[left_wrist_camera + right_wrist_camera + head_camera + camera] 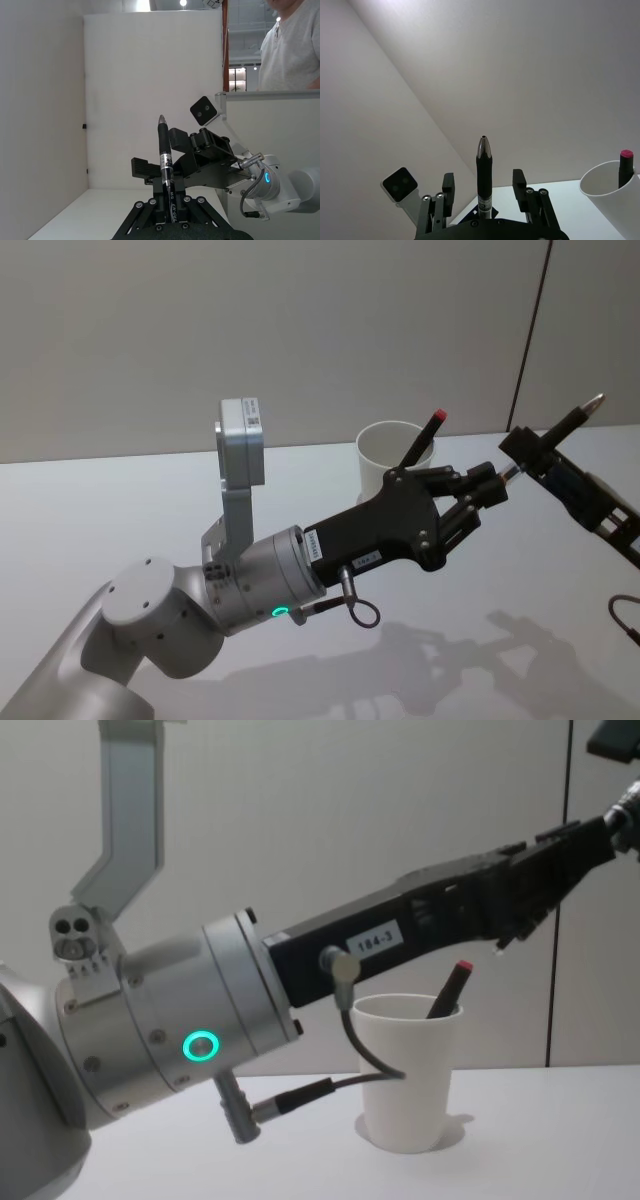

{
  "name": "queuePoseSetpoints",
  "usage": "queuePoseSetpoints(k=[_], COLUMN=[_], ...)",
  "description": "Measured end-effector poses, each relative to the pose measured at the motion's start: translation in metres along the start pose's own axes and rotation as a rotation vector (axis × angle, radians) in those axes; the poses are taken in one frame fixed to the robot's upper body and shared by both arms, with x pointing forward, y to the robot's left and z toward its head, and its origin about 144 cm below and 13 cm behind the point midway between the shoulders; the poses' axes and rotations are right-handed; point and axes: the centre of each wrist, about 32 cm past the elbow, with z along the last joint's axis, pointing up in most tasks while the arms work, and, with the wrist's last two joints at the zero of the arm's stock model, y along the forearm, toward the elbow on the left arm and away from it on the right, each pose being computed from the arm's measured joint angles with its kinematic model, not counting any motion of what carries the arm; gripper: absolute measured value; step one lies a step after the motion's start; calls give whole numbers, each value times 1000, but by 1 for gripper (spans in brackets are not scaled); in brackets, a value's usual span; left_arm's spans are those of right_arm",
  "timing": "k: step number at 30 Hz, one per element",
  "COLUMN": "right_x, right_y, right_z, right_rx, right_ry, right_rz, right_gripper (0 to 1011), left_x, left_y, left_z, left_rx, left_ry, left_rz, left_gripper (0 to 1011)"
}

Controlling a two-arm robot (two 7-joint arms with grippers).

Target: Place the pen into the pen holder.

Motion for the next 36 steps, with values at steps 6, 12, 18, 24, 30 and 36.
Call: queuePoseSetpoints(k=[6, 12, 18, 24, 30, 36], right_x=[0, 0, 0, 0, 0, 0], right_y=[0, 0, 0, 0, 0, 0], right_z=[0, 0, -1, -1, -1, -1], right_rx=[1, 2, 2, 2, 3, 3], right_ry=[0, 1, 1, 2, 1, 1], right_rz=[0, 0, 0, 0, 0, 0], right_gripper=[566, 388, 201, 132, 132, 133], left_x=[0, 0, 0, 0, 0, 0], left_y=[0, 0, 0, 0, 0, 0], left_z=[0, 0, 0, 0, 0, 0], left_rx=[0, 0, 0, 0, 0, 0], left_ry=[0, 0, 0, 0, 0, 0], left_rz=[0, 0, 0, 0, 0, 0], left_gripper=[123, 123, 123, 123, 123, 255])
